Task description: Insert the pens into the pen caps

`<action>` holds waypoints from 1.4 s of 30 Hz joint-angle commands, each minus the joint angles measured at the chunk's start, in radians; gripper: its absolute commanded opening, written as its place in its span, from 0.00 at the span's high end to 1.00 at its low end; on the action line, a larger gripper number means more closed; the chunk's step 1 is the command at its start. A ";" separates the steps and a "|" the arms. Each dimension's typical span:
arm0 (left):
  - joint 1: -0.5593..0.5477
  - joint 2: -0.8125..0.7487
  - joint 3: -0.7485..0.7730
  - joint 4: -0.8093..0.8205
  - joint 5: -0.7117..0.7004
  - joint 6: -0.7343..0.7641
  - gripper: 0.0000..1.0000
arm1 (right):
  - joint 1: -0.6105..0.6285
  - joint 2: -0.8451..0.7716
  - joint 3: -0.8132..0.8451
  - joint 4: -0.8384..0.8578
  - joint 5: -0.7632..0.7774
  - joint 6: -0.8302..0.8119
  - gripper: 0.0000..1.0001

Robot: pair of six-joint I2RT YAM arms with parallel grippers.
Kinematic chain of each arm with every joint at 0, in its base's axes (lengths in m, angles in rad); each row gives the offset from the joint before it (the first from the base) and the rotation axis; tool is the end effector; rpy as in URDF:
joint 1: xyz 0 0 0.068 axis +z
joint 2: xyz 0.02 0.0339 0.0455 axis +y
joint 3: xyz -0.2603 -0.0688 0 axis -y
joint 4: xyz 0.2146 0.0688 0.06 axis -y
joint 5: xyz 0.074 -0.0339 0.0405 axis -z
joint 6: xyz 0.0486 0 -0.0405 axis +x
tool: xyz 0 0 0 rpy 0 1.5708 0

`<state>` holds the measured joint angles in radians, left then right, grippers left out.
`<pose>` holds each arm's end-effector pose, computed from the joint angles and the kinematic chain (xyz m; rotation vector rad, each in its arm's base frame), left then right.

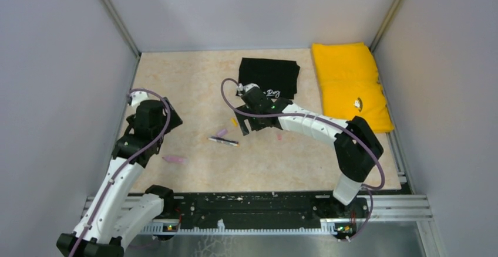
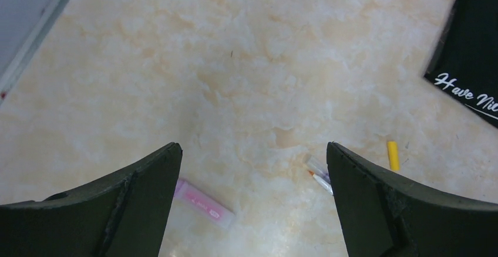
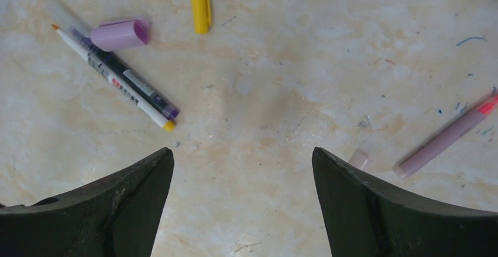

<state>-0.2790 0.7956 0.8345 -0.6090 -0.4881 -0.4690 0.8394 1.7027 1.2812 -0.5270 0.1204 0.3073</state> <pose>0.1489 -0.0189 0.3046 -0.4722 2.0137 0.0657 0.2353 0.2535 0.2392 -0.6198 2.4615 0.3142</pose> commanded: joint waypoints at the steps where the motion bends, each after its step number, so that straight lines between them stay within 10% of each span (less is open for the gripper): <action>1: 0.004 -0.016 -0.013 -0.241 -0.065 -0.326 0.01 | 0.004 -0.091 -0.058 0.031 0.157 0.072 0.13; 16: 0.004 0.092 -0.238 -0.246 0.054 -0.718 0.13 | 0.002 -0.391 -0.324 0.155 0.182 0.196 0.13; 42: 0.099 0.362 -0.293 -0.147 0.066 -0.837 0.33 | 0.004 -0.418 -0.349 0.114 0.194 0.216 0.13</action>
<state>-0.2073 1.1545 0.5591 -0.7799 -0.4290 -1.2419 0.8413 1.3273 0.9291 -0.4187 0.2890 0.5102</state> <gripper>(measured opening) 0.670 0.869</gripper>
